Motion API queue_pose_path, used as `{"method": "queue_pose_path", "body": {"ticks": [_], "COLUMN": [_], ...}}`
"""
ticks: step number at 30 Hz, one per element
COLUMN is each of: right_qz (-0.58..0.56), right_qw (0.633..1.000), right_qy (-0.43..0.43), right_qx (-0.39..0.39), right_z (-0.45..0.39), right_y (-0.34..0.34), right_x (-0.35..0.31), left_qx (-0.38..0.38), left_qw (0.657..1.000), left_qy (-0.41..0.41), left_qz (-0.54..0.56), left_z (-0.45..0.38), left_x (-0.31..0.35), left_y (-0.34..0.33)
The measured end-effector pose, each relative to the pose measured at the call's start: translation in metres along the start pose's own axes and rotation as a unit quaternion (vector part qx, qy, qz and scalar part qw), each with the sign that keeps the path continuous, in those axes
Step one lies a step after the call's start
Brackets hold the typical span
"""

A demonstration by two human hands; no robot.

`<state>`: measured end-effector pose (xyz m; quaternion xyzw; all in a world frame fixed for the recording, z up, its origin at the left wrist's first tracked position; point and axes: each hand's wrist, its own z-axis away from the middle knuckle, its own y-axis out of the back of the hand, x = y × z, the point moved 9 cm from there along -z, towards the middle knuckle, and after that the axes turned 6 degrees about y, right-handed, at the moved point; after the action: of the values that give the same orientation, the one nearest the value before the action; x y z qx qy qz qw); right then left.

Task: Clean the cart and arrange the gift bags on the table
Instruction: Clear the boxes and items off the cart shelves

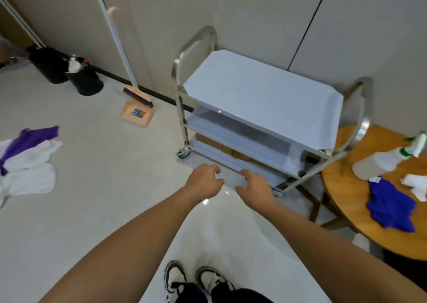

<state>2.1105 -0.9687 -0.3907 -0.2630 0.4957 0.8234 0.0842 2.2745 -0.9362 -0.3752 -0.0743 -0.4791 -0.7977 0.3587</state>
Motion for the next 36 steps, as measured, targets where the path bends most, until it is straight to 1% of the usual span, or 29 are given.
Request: {"method": "queue_pose_path", "body": {"ticks": [4,7,10,14,17,20,24,28,32,34,36], "right_qz": [-0.003,-0.003,-0.009,-0.023,-0.028,-0.035,-0.048,-0.061,-0.037,-0.013,0.017], "right_qw": [0.999,0.998,0.996,0.993,0.993,0.993,0.991,0.986,0.976,0.969,0.960], "right_qy": [-0.039,-0.061,-0.078,-0.098,-0.108,-0.109,-0.106,-0.103,-0.104,-0.075,-0.042], "right_qx": [0.023,0.031,0.045,0.061,0.049,0.036,0.059,0.114,0.189,0.235,0.278], "right_z": [-0.015,-0.030,-0.050,-0.080,-0.117,-0.167,-0.231,-0.293,-0.340,-0.359,-0.375], "right_y": [0.014,0.017,0.021,0.021,0.009,-0.009,-0.038,-0.072,-0.101,-0.111,-0.121], "right_x": [0.015,0.016,0.019,0.028,0.042,0.061,0.092,0.132,0.163,0.168,0.174], "left_qx": [-0.020,-0.027,-0.020,-0.025,-0.026,-0.009,0.006,0.031,0.096,0.126,0.156], "left_qw": [0.999,0.998,0.997,0.996,0.996,0.997,0.997,0.991,0.978,0.963,0.951], "left_qy": [-0.035,-0.056,-0.063,-0.071,-0.067,-0.066,-0.075,-0.124,-0.175,-0.223,-0.248], "left_qz": [-0.015,-0.023,-0.029,-0.049,-0.049,-0.031,-0.021,-0.041,-0.062,-0.076,-0.097], "left_z": [-0.026,-0.051,-0.077,-0.113,-0.154,-0.205,-0.276,-0.349,-0.401,-0.420,-0.448], "left_x": [0.019,0.023,0.020,0.020,0.021,0.022,0.015,0.007,0.000,0.002,0.005], "left_y": [-0.002,0.010,0.026,0.032,0.024,0.012,-0.021,-0.061,-0.092,-0.106,-0.115]}}
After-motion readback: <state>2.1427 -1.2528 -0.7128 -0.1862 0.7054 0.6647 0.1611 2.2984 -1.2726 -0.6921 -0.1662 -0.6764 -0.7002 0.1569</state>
